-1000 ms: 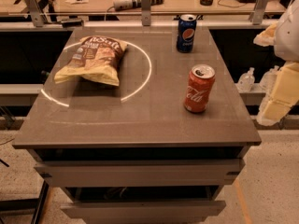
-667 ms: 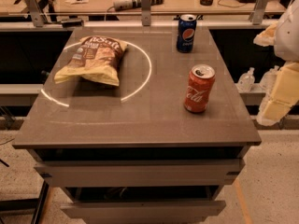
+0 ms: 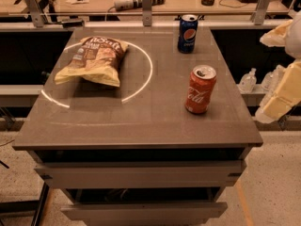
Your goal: Knock coke can over
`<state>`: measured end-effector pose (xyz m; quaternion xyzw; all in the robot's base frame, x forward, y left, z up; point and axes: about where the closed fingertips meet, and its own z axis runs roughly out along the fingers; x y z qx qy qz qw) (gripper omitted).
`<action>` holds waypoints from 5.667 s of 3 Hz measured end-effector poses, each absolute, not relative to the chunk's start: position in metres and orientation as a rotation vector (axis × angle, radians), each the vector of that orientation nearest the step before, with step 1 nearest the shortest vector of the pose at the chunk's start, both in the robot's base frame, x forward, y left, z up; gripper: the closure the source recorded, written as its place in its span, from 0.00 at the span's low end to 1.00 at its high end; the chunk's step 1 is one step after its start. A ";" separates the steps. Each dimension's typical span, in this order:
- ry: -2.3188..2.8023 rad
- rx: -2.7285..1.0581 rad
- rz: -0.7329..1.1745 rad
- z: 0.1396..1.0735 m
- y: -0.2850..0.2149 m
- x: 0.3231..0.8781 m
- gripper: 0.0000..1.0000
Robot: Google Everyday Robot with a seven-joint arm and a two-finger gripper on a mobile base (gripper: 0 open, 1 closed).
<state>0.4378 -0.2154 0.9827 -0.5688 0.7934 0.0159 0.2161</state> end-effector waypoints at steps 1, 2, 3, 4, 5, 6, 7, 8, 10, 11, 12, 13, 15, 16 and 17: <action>2.115 -1.398 0.192 0.978 -0.224 0.441 0.00; 2.012 -1.275 0.340 0.985 -0.216 0.441 0.00; 1.884 -1.177 0.484 0.988 -0.198 0.441 0.00; 1.633 -1.028 0.729 0.964 -0.144 0.437 0.00; 1.661 -0.942 0.673 0.935 -0.156 0.443 0.00; 1.680 -0.889 0.618 0.920 -0.170 0.454 0.00; 1.681 -0.898 0.604 0.921 -0.164 0.453 0.00; 1.652 -0.954 0.550 0.920 -0.147 0.475 0.00; 1.634 -0.930 0.541 0.895 -0.124 0.526 0.00; 1.625 -0.875 0.544 0.889 -0.130 0.542 0.00; 1.614 -0.851 0.542 0.888 -0.138 0.550 0.00; 1.615 -0.887 0.580 0.889 -0.138 0.553 0.00; 1.662 -1.017 0.716 0.877 -0.133 0.534 0.00; 1.651 -1.022 0.748 0.873 -0.135 0.530 0.11; 1.610 -1.024 0.760 0.876 -0.134 0.529 0.34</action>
Offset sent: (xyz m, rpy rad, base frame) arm 0.0036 0.0431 0.0171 0.8908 -0.2202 0.0057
